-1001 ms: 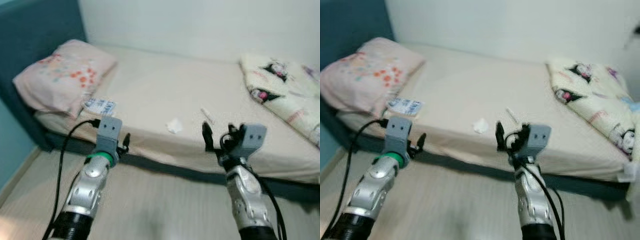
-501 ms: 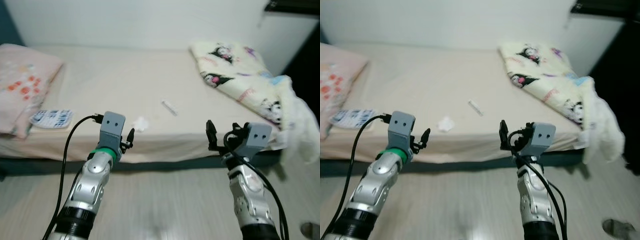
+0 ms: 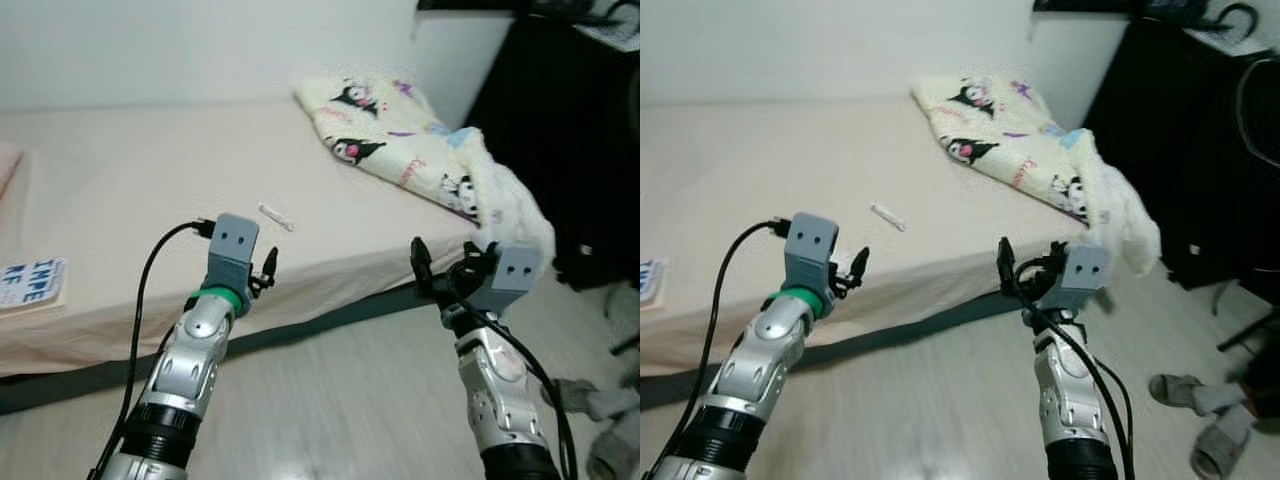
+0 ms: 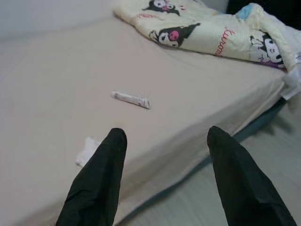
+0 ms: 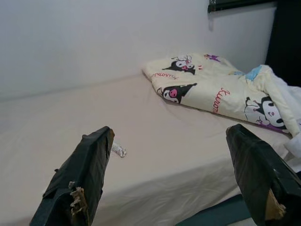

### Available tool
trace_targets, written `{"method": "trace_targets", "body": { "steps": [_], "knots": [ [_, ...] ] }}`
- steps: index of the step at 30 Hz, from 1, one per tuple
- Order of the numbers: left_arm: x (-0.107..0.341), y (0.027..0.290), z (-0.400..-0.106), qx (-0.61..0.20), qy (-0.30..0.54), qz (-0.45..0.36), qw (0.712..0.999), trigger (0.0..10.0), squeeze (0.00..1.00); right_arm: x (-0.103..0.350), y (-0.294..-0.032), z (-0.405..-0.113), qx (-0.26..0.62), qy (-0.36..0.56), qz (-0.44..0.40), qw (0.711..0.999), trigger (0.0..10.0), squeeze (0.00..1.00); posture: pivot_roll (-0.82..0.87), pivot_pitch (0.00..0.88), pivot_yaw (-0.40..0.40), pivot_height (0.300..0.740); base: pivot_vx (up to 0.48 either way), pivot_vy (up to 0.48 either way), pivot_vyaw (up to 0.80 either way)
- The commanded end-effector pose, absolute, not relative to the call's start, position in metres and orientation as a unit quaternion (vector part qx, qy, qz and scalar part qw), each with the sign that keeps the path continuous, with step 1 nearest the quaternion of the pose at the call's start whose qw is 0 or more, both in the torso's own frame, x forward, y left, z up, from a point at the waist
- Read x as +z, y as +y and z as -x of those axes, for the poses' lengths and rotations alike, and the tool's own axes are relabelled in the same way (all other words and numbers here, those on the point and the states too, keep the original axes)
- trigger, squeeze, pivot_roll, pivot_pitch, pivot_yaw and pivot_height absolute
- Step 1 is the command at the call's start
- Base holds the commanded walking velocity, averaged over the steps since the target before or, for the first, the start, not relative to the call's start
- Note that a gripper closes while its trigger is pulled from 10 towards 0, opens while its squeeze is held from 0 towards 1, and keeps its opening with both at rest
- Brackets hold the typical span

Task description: Clean up the room

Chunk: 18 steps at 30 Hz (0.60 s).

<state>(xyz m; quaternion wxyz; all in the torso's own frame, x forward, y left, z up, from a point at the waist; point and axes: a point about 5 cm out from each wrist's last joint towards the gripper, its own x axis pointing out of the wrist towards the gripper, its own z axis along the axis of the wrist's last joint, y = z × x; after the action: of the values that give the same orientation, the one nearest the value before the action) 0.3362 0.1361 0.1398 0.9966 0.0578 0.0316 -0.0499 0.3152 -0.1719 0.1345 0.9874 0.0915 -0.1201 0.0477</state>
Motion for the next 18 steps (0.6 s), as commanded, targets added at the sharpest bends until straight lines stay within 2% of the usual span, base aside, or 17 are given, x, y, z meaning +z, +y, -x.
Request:
{"method": "trace_targets", "body": {
  "steps": [1,18],
  "knots": [
    [0.1324,0.1343,-0.3358,-0.051,0.052,-0.046,0.996,10.0,0.00,0.1312,-0.1780,-0.3130,0.037,-0.116,-0.090,0.988,10.0,0.00,0.01,0.013,-0.009,0.740,0.000,0.000,-0.79],
    [0.1378,0.1284,-0.3383,-0.058,0.041,-0.041,0.997,10.0,0.00,0.1298,-0.1786,-0.3096,0.035,-0.117,-0.091,0.988,10.0,0.00,0.01,0.038,-0.003,0.740,0.000,0.000,-0.79]
  ]
}}
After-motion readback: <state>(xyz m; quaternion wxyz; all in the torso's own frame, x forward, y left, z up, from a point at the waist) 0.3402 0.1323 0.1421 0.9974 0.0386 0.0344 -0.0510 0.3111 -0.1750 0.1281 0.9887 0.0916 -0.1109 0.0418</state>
